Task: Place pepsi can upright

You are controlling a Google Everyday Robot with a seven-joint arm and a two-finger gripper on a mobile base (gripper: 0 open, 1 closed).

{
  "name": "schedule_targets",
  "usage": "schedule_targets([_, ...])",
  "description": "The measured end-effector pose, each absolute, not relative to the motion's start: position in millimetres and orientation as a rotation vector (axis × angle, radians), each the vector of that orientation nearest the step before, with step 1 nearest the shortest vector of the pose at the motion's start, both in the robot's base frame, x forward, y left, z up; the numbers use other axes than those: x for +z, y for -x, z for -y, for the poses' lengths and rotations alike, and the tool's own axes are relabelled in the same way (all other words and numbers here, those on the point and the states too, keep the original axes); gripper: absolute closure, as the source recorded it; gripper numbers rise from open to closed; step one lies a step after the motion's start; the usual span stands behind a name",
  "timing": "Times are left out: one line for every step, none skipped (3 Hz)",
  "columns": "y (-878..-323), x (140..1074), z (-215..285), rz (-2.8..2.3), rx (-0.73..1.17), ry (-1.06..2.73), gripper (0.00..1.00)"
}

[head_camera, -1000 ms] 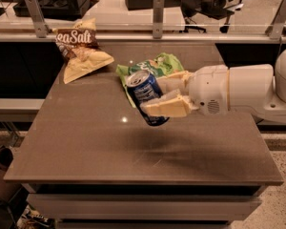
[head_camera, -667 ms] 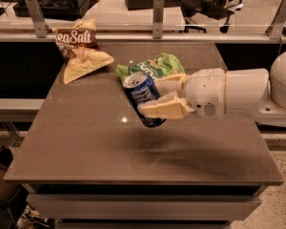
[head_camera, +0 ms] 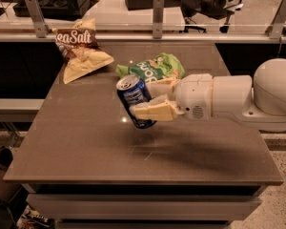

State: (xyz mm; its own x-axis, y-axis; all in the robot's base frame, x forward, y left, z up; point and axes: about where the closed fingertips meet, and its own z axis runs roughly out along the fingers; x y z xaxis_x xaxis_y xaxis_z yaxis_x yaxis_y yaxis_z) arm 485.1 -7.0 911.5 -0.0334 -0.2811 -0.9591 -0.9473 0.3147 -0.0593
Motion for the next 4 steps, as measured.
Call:
schedule_targets([-490, 903, 0, -1.528, 0.827, 1.149, 1.00])
schedule_targets([-491, 893, -3, -1.518, 0.850, 1.121, 1.00])
schedule_targets([-489, 886, 0, -1.512, 0.865, 1.080, 1.00])
schedule_targets([-487, 879, 6, -1.508, 0.886, 1.027, 1.00])
